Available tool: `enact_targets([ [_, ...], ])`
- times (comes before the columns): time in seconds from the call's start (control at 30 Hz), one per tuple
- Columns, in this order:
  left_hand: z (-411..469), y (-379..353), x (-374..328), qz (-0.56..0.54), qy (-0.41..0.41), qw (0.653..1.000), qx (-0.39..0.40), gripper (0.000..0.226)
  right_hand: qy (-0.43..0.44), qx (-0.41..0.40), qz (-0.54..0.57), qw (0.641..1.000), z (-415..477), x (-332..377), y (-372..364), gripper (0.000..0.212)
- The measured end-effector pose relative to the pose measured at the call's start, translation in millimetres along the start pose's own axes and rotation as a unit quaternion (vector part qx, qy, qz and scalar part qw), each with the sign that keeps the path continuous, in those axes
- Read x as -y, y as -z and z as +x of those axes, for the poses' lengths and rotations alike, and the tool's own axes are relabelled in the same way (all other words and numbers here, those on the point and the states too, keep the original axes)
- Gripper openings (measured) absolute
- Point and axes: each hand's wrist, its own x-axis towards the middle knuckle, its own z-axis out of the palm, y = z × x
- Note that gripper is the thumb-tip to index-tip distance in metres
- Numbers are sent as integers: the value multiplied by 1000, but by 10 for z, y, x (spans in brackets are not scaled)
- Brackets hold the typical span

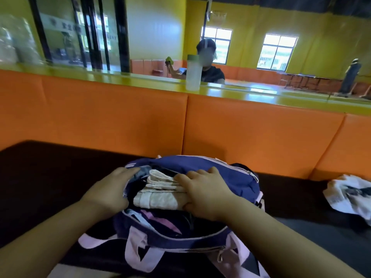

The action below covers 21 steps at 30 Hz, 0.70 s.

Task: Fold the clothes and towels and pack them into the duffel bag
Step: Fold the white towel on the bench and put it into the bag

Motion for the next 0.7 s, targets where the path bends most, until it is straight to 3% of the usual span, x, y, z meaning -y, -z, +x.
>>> enact_targets([
  [0.23, 32, 142, 7, -48, -40, 998, 16, 89, 21, 28, -15, 999, 389, 153, -194, 74],
  [0.37, 79, 170, -5, -28, -34, 999, 24, 92, 4, -94, -45, 995, 296, 201, -363, 107],
  [0.43, 99, 165, 0, -32, -33, 999, 25, 94, 37, -173, -54, 983, 187, 246, -449, 92],
  [0.53, 110, 166, 1, -35, -35, 999, 23, 93, 84, -246, -38, 965, 75, 267, -526, 42],
  [0.63, 97, 164, -16, -34, -34, 999, 22, 92, 102, -201, 12, 974, 41, 263, -616, 20],
  [0.7, 70, 166, -40, -37, -33, 999, 23, 92, 91, -124, 83, 985, 42, 280, -614, 25],
])
